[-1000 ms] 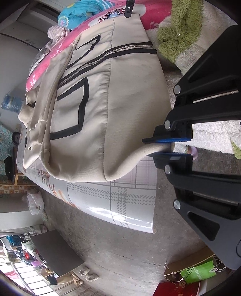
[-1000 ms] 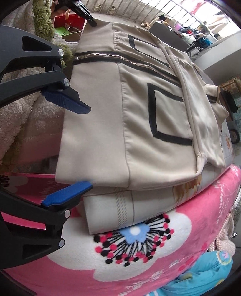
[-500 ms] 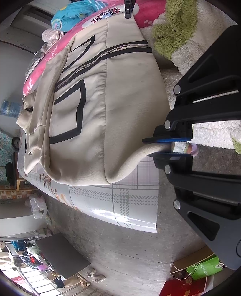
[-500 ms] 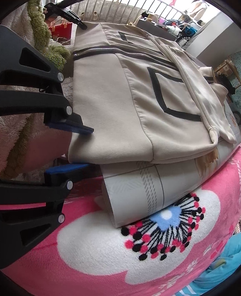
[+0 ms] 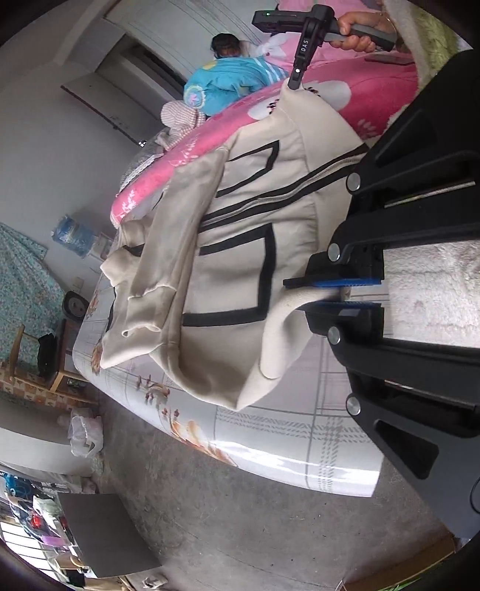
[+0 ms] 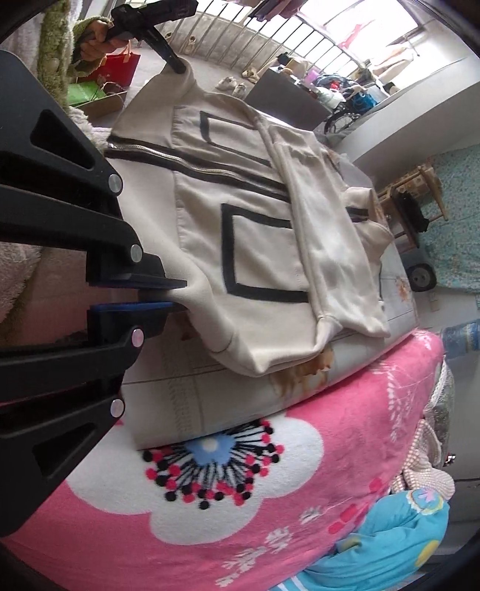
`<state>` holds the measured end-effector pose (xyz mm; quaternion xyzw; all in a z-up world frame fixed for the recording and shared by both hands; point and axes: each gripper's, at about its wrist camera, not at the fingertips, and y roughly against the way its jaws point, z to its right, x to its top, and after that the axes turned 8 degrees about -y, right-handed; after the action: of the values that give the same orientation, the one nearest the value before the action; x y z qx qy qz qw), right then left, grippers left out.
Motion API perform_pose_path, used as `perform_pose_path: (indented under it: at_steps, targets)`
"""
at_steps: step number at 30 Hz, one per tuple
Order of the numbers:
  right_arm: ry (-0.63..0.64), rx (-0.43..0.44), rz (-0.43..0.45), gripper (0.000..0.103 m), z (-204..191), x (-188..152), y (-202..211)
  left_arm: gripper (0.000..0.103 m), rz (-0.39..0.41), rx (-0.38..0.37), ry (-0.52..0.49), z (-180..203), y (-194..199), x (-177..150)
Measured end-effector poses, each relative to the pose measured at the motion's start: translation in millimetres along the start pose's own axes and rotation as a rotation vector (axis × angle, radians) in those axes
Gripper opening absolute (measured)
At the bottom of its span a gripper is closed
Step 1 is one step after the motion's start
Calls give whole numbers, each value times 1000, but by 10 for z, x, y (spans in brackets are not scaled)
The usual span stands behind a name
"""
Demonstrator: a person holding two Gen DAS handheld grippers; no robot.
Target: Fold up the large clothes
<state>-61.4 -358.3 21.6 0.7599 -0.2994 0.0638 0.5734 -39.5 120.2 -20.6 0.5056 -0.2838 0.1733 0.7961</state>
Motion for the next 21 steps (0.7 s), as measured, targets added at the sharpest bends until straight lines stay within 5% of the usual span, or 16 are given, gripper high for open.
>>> perform_pose_path:
  at_steps: [12, 21]
  targets:
    - [-49, 76, 82, 6, -53, 996, -702, 5, 17, 62, 100, -398, -654, 780]
    - [-134, 138, -15, 13, 144, 1290, -1414, 10, -59, 100, 143, -608, -1148, 912]
